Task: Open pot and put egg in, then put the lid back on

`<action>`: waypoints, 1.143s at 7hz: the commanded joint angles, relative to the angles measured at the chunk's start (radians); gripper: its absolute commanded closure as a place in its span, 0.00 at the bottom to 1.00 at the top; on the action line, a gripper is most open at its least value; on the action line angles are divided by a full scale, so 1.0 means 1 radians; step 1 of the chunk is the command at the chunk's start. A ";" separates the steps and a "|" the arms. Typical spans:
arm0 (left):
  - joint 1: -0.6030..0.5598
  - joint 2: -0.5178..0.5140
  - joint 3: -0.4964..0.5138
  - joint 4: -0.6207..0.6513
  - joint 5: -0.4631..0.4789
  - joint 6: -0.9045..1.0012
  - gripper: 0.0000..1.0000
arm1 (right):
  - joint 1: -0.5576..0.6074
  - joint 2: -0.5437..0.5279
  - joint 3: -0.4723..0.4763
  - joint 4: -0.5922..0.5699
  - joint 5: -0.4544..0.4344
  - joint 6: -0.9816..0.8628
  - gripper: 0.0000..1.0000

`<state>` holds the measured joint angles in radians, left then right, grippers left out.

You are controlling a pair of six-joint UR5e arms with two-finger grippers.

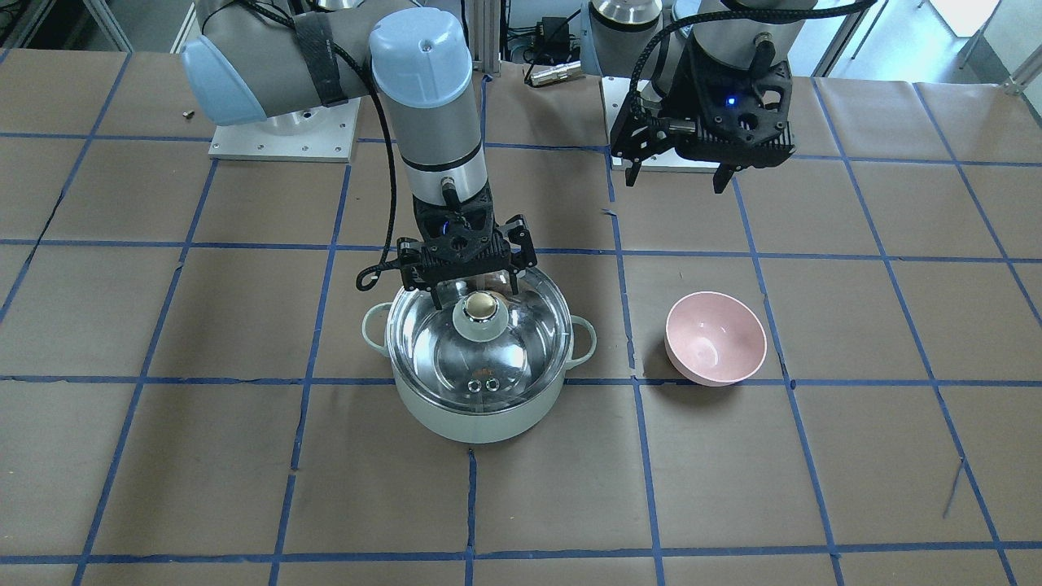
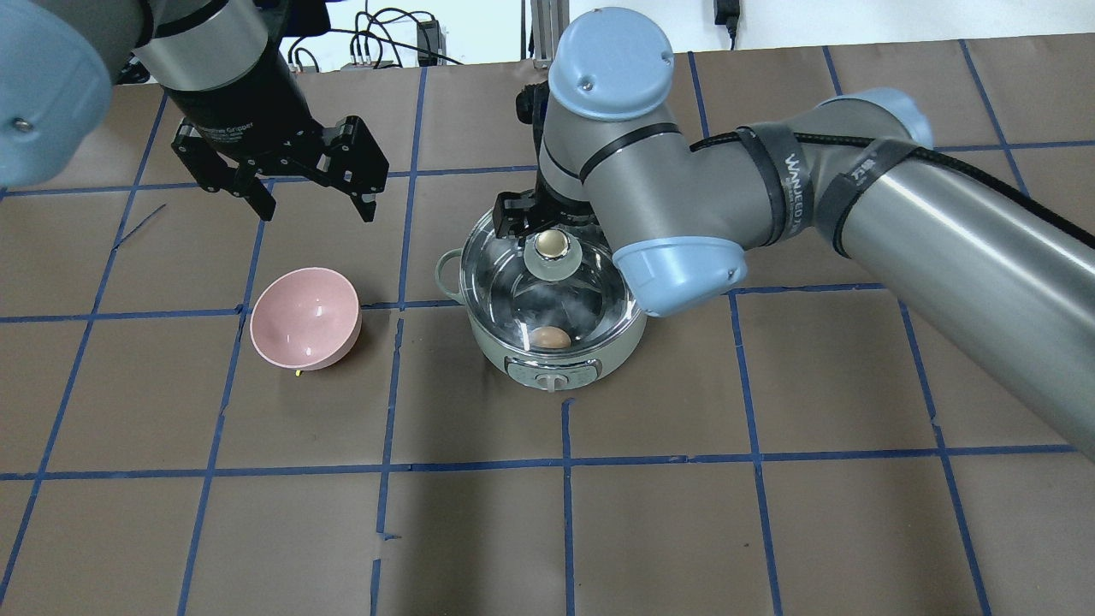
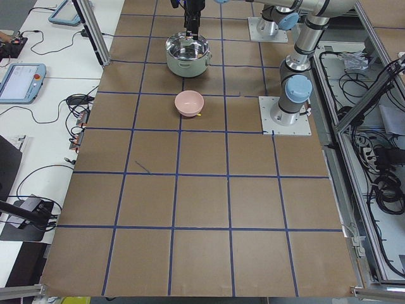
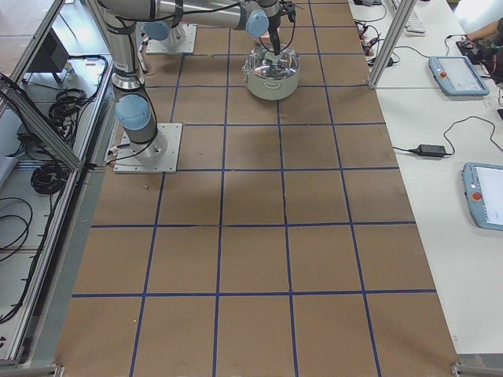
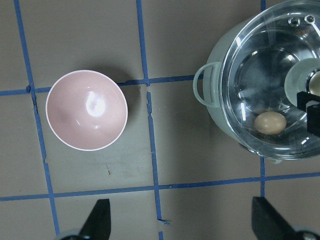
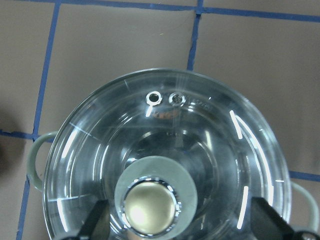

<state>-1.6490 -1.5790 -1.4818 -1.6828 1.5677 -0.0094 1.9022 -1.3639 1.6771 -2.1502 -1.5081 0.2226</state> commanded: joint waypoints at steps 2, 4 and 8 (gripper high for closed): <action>0.000 0.001 0.000 0.000 0.000 -0.001 0.00 | -0.228 -0.160 -0.011 0.119 0.005 -0.099 0.00; 0.000 0.001 -0.003 0.005 0.002 -0.006 0.00 | -0.273 -0.230 -0.017 0.253 -0.038 -0.103 0.00; 0.000 0.017 -0.049 0.072 0.002 -0.006 0.00 | -0.279 -0.245 -0.011 0.320 -0.100 -0.173 0.00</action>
<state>-1.6490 -1.5660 -1.5239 -1.6143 1.5693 -0.0153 1.6251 -1.6088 1.6638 -1.8356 -1.6038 0.0579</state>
